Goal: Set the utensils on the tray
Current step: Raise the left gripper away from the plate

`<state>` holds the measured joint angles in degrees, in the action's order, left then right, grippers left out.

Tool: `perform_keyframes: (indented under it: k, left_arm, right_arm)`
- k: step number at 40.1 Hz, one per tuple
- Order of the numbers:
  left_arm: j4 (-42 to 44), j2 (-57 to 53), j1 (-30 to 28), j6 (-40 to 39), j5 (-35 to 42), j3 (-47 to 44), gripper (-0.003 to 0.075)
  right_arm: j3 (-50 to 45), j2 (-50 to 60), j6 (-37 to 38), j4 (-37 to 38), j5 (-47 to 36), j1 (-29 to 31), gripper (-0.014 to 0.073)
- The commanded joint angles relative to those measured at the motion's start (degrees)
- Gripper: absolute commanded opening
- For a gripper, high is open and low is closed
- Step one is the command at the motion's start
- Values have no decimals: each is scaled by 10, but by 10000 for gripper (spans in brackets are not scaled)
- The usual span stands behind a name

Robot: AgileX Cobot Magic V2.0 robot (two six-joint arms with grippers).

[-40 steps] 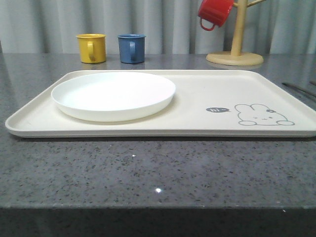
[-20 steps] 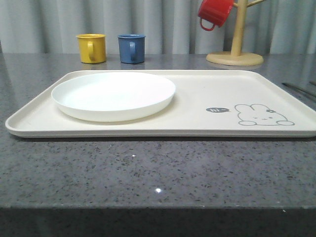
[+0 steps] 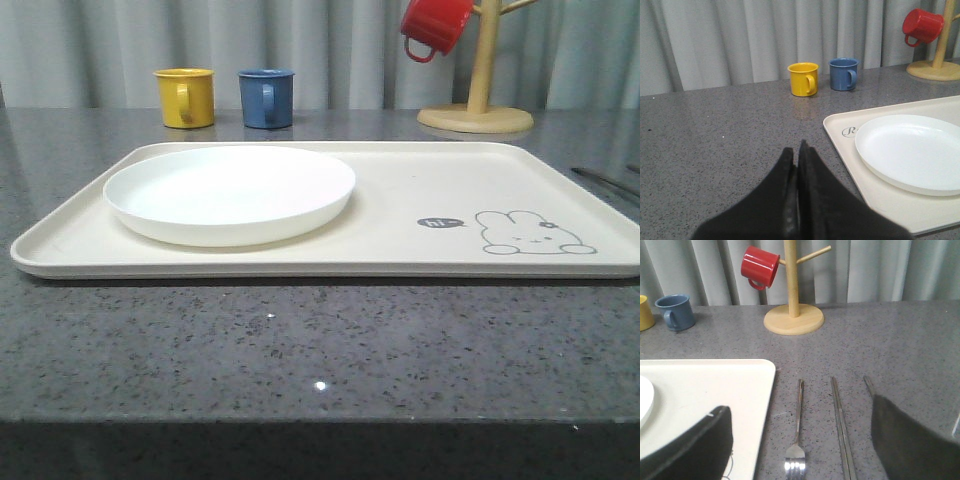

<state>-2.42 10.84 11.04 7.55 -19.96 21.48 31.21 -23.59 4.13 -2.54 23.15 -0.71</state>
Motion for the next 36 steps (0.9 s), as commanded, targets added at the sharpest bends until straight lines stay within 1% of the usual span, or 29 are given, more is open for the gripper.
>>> perform_keyframes:
  k: [1, 17, 19, 21, 23, 25, 29, 36]
  left_arm:
    - [-6, 6, 0, -5, 49, 14, -18]
    - [-6, 6, 0, -5, 49, 14, -18]
    - [-6, 6, 0, -5, 49, 14, -18]
    - [-6, 6, 0, -5, 49, 14, -18]
    - [-6, 6, 0, -5, 49, 14, -18]
    - [-6, 6, 0, -5, 49, 14, -18]
    - [-6, 6, 0, -5, 49, 14, -18]
    - [-6, 6, 0, -5, 49, 14, -18]
  right_arm:
    - [21, -8, -3, 1, -41, 3, 593]
    - [23, -9, -3, 2, -54, 3, 586]
    - [28, -16, -3, 2, -48, 3, 559]
    - [38, -30, -3, 3, -39, 3, 514]
    - [51, -50, -5, 6, -29, 3, 456]
    - [71, -79, -16, 10, -19, 3, 426]
    - [123, -147, -41, 11, 20, 3, 423]
    - [236, -294, -41, 11, 144, 3, 423]
